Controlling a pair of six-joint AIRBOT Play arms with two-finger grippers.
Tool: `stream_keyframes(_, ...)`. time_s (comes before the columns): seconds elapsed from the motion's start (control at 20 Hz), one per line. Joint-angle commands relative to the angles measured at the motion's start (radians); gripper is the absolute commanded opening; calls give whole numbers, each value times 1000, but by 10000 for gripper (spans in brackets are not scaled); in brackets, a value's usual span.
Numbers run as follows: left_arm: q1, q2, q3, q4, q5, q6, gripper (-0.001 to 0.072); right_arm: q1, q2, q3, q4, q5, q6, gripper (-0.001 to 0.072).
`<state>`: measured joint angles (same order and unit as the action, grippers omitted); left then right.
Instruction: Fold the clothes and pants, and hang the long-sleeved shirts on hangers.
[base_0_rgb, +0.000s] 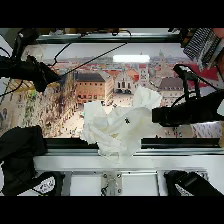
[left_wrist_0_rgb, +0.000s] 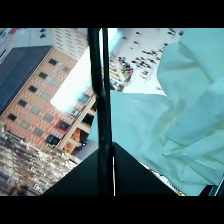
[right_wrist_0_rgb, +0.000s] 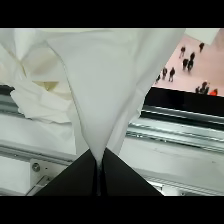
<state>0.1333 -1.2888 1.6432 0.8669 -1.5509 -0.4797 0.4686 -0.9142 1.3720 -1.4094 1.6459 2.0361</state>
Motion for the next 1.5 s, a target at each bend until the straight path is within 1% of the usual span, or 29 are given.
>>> stream_keyframes(0.0,36,-8,-21,-77,-150,238,21,0,2,5,0,0,17,16)
stream_keyframes(0.05,44,-8,-47,-82,-209,357,21,0,2,5,0,0,23,16)
stream_keyframes(0.1,51,-8,-81,-85,-245,418,21,0,2,5,0,0,23,16)
stream_keyframes(0.15,57,-8,-123,-85,-275,446,21,0,2,5,-1,0,28,16)
stream_keyframes(0.2,58,-7,-169,-84,-282,458,21,0,2,5,-8,0,39,16)
stream_keyframes(0.3,57,-6,-265,-85,-283,512,21,-2,1,5,-26,0,49,16)
stream_keyframes(0.45,55,-2,-360,-89,-283,542,21,-2,0,6,-73,1,63,16)
stream_keyframes(0.65,78,49,-459,-164,-282,633,22,-34,-10,7,-105,3,63,16)
stream_keyframes(0.9,76,111,-568,-157,-268,637,21,-137,-29,58,-105,4,42,15)
stream_keyframes(1.0,47,113,-611,-154,-227,641,21,-147,-33,78,-105,4,35,16)
stream_keyframes(1.15,-10,113,-660,-154,-116,640,22,-146,-34,88,-62,12,13,16)
stream_keyframes(1.3,-69,54,-649,-156,-83,640,21,-145,-33,91,-44,14,2,15)
stream_keyframes(1.45,-104,-24,-612,-162,-51,639,21,-145,-32,93,-44,65,-9,16)
